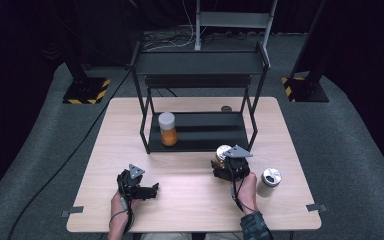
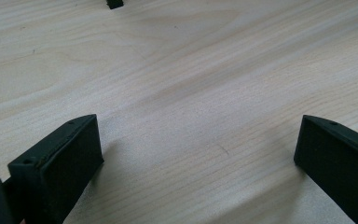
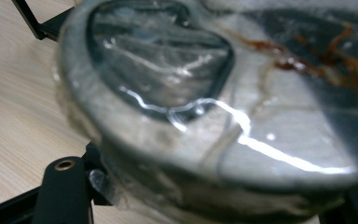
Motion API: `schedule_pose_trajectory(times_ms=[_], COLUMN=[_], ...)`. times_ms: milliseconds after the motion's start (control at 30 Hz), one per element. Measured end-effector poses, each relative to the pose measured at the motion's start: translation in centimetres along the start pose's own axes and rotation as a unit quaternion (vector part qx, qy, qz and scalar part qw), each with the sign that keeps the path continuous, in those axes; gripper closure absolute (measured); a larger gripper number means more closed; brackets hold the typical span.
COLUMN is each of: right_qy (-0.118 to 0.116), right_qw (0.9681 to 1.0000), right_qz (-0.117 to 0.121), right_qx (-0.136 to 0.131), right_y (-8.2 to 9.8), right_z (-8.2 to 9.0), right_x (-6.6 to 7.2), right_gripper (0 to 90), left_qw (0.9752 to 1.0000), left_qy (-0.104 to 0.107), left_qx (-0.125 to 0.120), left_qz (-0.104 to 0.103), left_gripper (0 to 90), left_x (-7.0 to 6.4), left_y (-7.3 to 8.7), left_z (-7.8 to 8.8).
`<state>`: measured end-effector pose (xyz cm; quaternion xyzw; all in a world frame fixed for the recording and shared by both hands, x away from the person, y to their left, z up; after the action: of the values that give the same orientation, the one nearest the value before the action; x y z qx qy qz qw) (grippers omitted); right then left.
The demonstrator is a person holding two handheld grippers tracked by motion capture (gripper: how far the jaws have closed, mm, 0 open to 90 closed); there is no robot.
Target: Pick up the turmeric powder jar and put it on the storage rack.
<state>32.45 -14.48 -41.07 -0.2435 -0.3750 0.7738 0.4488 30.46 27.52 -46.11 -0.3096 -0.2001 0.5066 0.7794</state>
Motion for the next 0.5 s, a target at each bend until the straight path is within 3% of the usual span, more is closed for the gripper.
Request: schedule_pose_trajectory(times_ms=[500], right_qy=[-0.005], right_qw=[1.0000], right_qz=[0.001], right_qx=[-0.001], right_y=[-1.1], right_z=[-0.4], right_x=[-0.4], right_gripper=[30.1], left_qw=[1.0000], left_qy=[0.000], left_qx=[0.000], left_qz=[0.000], left_gripper=[0.5], left_x=[0.0], left_y=[0.0], left_z=[0.0])
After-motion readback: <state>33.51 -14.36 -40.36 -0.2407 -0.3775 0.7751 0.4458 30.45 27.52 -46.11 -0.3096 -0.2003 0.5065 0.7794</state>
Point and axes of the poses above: each handheld gripper's, and its own axes: z roughly backward along the jaws, y roughly out of its underside, x roughly to its left, the point moved 3 cm from there along -z, roughly forward along the jaws, and after that the axes turned 3 degrees about x, right-handed, at the moved point
